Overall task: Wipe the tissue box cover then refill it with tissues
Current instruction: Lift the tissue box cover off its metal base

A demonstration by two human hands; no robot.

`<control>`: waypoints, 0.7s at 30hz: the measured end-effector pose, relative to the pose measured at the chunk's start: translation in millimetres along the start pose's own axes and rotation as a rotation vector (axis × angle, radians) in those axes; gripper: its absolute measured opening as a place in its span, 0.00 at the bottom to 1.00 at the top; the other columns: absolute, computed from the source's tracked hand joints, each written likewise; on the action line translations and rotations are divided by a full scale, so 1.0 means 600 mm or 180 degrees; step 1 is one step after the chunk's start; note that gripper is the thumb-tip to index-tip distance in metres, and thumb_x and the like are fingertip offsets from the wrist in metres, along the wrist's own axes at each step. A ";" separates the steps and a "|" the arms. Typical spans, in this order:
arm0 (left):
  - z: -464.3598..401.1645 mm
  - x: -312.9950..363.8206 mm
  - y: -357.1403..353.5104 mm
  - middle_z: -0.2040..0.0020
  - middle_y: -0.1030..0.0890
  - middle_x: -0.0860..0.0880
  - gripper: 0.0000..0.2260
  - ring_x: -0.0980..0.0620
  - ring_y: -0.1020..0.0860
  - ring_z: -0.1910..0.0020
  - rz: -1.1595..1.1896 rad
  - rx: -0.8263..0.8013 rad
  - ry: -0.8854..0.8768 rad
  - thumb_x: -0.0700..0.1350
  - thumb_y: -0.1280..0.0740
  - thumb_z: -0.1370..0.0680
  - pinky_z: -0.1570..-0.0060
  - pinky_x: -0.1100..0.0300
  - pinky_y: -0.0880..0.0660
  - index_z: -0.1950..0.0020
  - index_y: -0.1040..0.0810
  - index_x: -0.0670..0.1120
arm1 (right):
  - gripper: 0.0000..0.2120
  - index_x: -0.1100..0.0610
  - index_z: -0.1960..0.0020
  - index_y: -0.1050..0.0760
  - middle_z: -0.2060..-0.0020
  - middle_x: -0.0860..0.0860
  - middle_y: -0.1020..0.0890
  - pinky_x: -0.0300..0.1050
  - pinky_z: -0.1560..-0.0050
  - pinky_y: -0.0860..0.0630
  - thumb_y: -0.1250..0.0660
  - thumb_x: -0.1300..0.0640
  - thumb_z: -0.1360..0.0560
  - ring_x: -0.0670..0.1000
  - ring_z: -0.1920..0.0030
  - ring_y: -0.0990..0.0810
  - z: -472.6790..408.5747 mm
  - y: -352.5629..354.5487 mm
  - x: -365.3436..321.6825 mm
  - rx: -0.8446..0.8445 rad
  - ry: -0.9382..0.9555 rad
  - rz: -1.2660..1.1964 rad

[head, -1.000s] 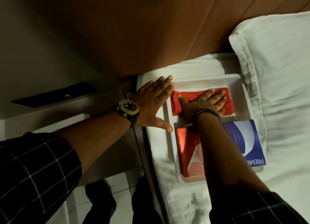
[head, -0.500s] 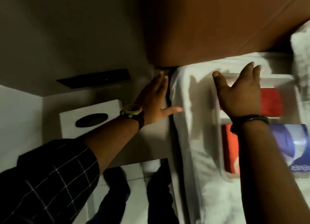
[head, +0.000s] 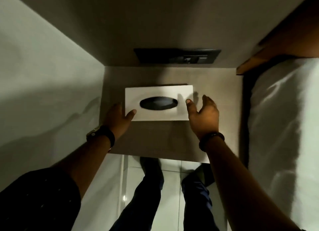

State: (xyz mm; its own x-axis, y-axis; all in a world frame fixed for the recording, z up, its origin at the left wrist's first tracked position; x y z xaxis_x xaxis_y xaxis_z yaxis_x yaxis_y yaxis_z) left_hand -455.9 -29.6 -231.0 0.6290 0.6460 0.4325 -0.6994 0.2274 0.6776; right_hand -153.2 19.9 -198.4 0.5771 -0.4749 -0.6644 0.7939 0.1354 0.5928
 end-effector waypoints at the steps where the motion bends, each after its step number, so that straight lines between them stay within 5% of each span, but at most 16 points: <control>1: -0.011 -0.019 0.002 0.35 0.24 0.46 0.24 0.42 0.25 0.37 0.0135 -0.0022 0.0156 0.59 0.35 0.23 0.40 0.48 0.26 0.31 0.29 0.49 | 0.31 0.62 0.27 0.34 0.29 0.59 0.30 0.46 0.31 0.36 0.35 0.43 0.22 0.58 0.28 0.33 -0.008 -0.026 0.013 -0.0061 -0.0122 -0.0089; 4: -0.045 -0.050 -0.009 0.38 0.22 0.47 0.22 0.43 0.24 0.39 0.0639 -0.0187 0.0451 0.59 0.36 0.22 0.39 0.47 0.26 0.34 0.26 0.48 | 0.16 0.56 0.54 0.24 0.57 0.55 0.20 0.37 0.56 0.32 0.34 0.42 0.24 0.58 0.51 0.22 -0.036 -0.073 0.057 -0.0017 -0.0391 -0.0219; 7: -0.066 -0.046 -0.031 0.44 0.20 0.47 0.17 0.46 0.22 0.46 0.1167 -0.0278 0.0532 0.56 0.35 0.22 0.45 0.52 0.24 0.39 0.23 0.47 | 0.25 0.54 0.70 0.38 0.74 0.47 0.34 0.33 0.75 0.37 0.33 0.41 0.25 0.47 0.73 0.34 -0.054 -0.080 0.084 0.0168 -0.0398 -0.0236; 11: -0.078 -0.053 -0.051 0.46 0.20 0.49 0.15 0.50 0.22 0.50 0.1570 -0.0216 0.0778 0.54 0.32 0.24 0.52 0.56 0.27 0.41 0.23 0.47 | 0.22 0.51 0.69 0.35 0.73 0.45 0.31 0.30 0.74 0.37 0.31 0.41 0.26 0.44 0.72 0.33 -0.066 -0.087 0.096 0.0112 -0.0337 -0.0092; 14: -0.089 -0.055 -0.054 0.55 0.20 0.54 0.08 0.53 0.21 0.55 0.1794 -0.0171 0.0881 0.54 0.28 0.27 0.59 0.59 0.26 0.54 0.24 0.53 | 0.20 0.58 0.57 0.23 0.64 0.49 0.21 0.35 0.64 0.31 0.30 0.40 0.27 0.47 0.63 0.24 -0.085 -0.090 0.101 0.0031 -0.0371 -0.0233; 19: -0.107 -0.025 -0.053 0.54 0.20 0.52 0.10 0.50 0.20 0.52 0.1980 -0.0181 0.0893 0.53 0.26 0.28 0.50 0.52 0.23 0.55 0.25 0.53 | 0.17 0.57 0.50 0.25 0.61 0.45 0.21 0.31 0.65 0.27 0.27 0.46 0.28 0.42 0.62 0.23 -0.112 -0.076 0.095 0.0115 -0.0497 -0.0713; 21: -0.111 -0.016 -0.056 0.54 0.20 0.53 0.09 0.52 0.21 0.54 0.1940 -0.0158 0.0866 0.53 0.27 0.27 0.55 0.57 0.24 0.54 0.24 0.52 | 0.18 0.60 0.47 0.23 0.60 0.47 0.20 0.31 0.65 0.27 0.26 0.48 0.28 0.41 0.63 0.22 -0.118 -0.075 0.096 0.0069 -0.0569 -0.0823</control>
State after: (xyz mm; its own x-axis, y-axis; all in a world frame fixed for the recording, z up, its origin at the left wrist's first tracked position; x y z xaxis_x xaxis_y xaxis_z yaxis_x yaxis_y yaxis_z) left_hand -461.1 5.3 -297.3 0.0131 0.8287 0.5595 -0.9214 -0.2074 0.3287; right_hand -142.0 47.9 -295.7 0.3123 -0.6368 -0.7050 0.9045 -0.0275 0.4256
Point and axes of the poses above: each hand's wrist, its own z-axis away from the middle knuckle, its own y-axis out of the back of the hand, x = y × z, the point moved 8 cm from there along -z, towards the middle knuckle
